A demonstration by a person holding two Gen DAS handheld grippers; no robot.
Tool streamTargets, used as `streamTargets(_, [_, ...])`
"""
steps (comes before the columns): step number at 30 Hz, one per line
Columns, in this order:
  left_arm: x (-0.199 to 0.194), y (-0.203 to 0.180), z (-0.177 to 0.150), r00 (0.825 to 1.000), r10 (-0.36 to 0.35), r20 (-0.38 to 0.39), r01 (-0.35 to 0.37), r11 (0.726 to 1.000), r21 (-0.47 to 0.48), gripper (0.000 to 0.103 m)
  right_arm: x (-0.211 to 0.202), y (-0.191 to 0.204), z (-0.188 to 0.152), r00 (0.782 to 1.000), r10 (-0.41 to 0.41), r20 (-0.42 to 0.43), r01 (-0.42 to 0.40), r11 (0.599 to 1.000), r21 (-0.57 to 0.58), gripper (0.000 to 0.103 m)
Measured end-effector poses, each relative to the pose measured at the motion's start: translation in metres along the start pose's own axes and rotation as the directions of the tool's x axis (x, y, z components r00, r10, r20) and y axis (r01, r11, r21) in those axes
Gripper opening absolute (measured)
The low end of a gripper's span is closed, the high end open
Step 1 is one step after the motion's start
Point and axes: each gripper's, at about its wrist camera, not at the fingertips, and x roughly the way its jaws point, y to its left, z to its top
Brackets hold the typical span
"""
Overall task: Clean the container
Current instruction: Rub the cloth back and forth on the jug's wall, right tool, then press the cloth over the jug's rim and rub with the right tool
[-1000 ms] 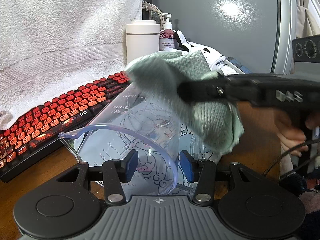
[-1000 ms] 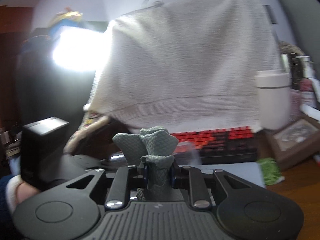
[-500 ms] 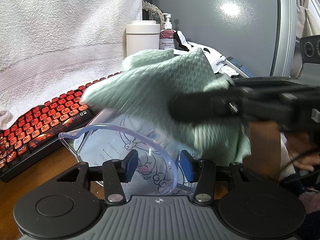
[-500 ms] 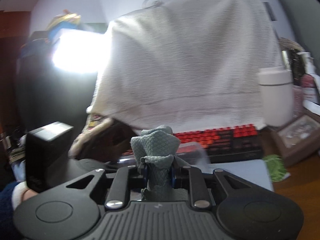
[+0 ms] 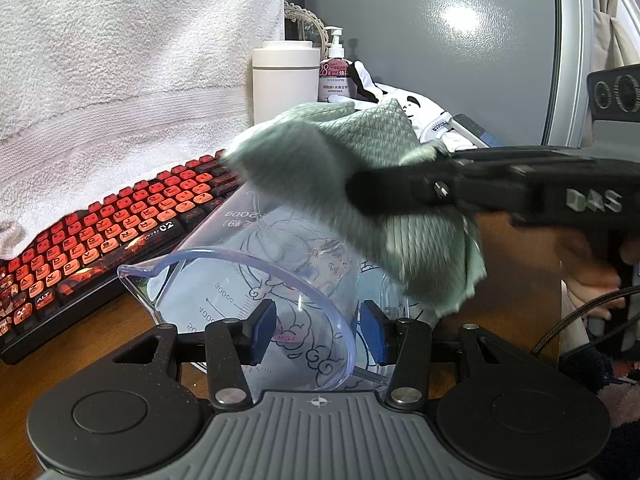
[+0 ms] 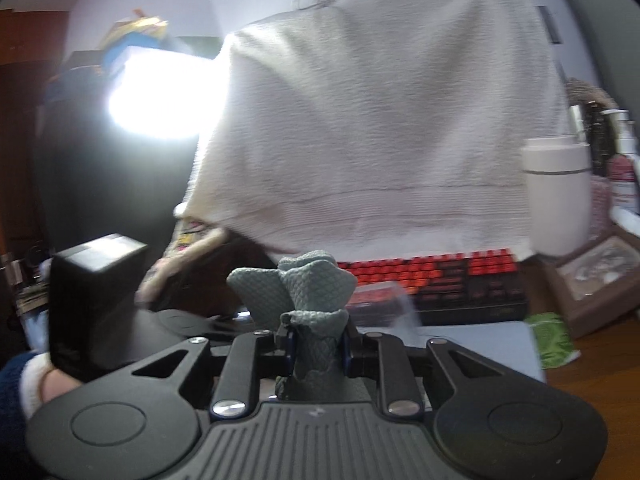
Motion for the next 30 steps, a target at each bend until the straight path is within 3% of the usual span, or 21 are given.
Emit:
streamTargets(7, [0.000,0.000,0.000,1.000,-0.001,0.000,0.001,1.000,-0.001,0.046,0.001,-0.022,0.004,0.994,-0.113,0.002,0.113,0.992,0.049,0.020])
streamTargets(11, [0.000,0.000,0.000,1.000,-0.001,0.000,0.001,1.000,0.000,0.046,0.002,-0.017,0.003,0.994,-0.108,-0.002,0.108,0.993,0.039,0.020])
streamTargets(16, [0.000,0.000,0.000,1.000,0.000,0.000,0.000,1.000,0.001,0.046,0.002,0.002,0.000,1.000,-0.007,-0.010,0.007,1.000,-0.003,0.020])
streamTargets(21, [0.001,0.001,0.000,1.000,-0.001,0.000,0.001,1.000,0.000,0.046,0.002,0.028,-0.004,0.992,0.127,-0.028,-0.129,0.989,-0.068,0.020])
streamTargets(25, [0.001,0.001,0.000,1.000,0.000,0.000,0.000,1.000,0.001,0.046,0.001,0.027,-0.003,0.994,0.107,-0.021,-0.109,0.991,-0.081,0.020])
streamTargets(30, [0.001,0.001,0.000,1.000,-0.001,0.000,0.001,1.000,0.000,0.046,0.001,0.003,0.001,1.000,-0.001,-0.002,0.001,1.000,-0.020,0.020])
